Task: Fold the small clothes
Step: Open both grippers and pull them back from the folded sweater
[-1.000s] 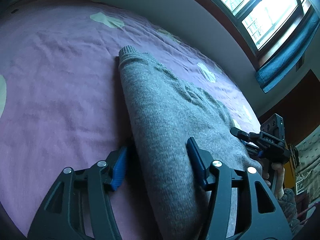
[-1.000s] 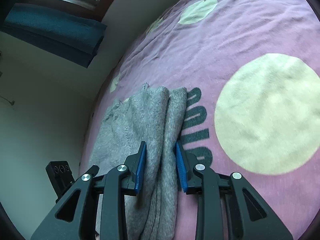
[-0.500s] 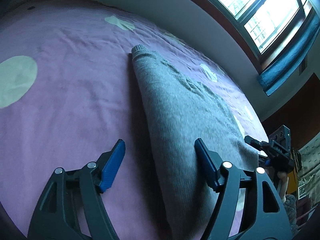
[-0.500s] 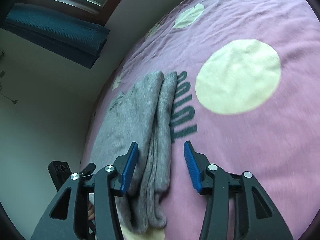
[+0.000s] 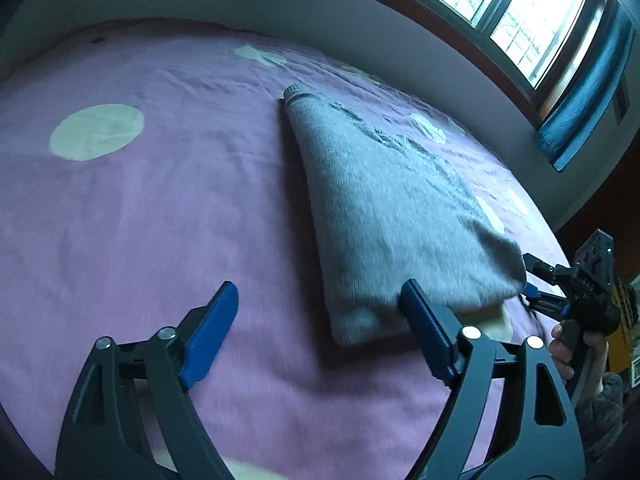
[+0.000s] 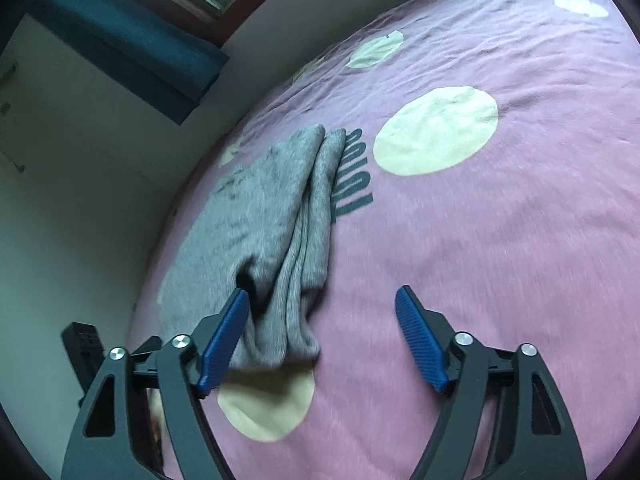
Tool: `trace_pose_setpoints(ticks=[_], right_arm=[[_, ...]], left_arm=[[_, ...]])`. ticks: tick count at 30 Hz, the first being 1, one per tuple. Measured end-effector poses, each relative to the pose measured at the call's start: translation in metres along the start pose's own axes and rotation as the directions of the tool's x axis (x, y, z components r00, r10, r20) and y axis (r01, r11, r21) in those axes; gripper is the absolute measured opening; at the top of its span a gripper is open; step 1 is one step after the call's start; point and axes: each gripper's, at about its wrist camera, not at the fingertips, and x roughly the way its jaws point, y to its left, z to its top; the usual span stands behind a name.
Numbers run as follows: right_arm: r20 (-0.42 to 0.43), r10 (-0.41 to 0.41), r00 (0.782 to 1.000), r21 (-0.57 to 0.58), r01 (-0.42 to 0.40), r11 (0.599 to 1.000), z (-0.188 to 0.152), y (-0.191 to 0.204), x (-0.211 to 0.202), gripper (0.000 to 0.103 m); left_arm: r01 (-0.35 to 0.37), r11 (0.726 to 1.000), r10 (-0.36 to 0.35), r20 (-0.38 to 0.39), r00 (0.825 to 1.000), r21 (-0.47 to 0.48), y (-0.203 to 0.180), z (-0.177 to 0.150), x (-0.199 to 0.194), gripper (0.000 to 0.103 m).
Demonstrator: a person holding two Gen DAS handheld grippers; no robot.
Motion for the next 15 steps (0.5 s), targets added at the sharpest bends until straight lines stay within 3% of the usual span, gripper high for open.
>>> trace_pose_setpoints(ticks=[8,15], right_arm=[[0.046,-0.132,0.99,-0.024,0.133,0.991,-0.019,0.012,-0.018,0.076],[0.076,-0.246,0.966,-0.125,0.254,0.959,-0.032,0.033,-0.021,0.076]], left_arm=[[-0.111,0.993,0.11,0.032,0.993,0.041,-0.007,-0.018,-0.021,0.089],[-0.222,0.974,0.217,0.109,0.97,0.036,-0.008,-0.024,-0.039,0.095]])
